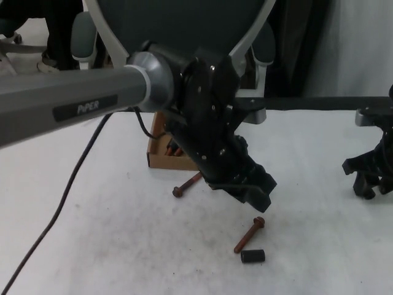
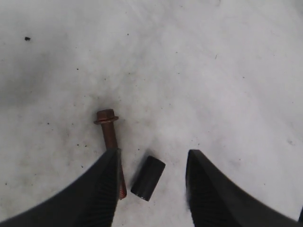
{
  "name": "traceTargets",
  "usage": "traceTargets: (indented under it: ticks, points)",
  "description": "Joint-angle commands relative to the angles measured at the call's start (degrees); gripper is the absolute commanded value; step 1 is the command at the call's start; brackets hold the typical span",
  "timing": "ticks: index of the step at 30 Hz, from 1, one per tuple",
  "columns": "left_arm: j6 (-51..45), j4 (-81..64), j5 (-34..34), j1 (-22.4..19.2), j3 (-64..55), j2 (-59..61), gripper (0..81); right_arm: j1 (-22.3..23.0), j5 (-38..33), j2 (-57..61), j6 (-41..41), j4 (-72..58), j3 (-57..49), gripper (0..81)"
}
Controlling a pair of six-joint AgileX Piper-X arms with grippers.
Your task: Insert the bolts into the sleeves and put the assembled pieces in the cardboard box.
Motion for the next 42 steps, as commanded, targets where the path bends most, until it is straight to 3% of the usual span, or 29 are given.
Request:
traceTargets:
  ticks: [1, 3, 5, 9, 10, 36, 39, 42]
  points:
    - [-1.87, -1.02, -0.34, -0.20, 0.02, 0.41, 41.7, 0.19, -1.92, 0.96, -0.10, -0.29, -0.12, 48.3]
    - [-2.21, -1.46, -0.34, -0.20, 0.02, 1.04, 41.7, 0.18, -1.92, 0.97, -0.13, -1.01, -0.12, 46.6]
    - [-2.61, -2.37, -0.34, -0.20, 0.02, 1.58, 41.7, 0.18, -1.92, 0.97, -0.13, -1.45, -0.12, 38.9]
    - [-3.49, -3.66, -0.34, -0.20, 0.02, 2.59, 41.7, 0.18, -3.08, 0.97, -0.51, -1.32, -0.12, 3.4]
    - [-3.78, -3.63, -0.34, -0.20, 0.02, 2.87, 41.7, 0.18, -3.58, 0.97, -0.51, -1.35, -0.12, 0.1]
    - [-7.79, -8.21, -15.71, -3.92, -0.10, 9.02, 41.7, 1.71, -11.37, 0.97, 0.48, -1.35, -0.12, 0.6]
    - [-8.55, -7.93, -17.37, -4.57, -0.10, 9.88, 39.1, 1.71, -14.10, 0.97, 1.44, -1.38, -0.12, 0.6]
    - [-9.28, -7.60, -17.77, -5.20, -0.10, 10.44, 31.4, 1.71, -15.83, 0.97, 1.95, -1.38, -0.12, 0.6]
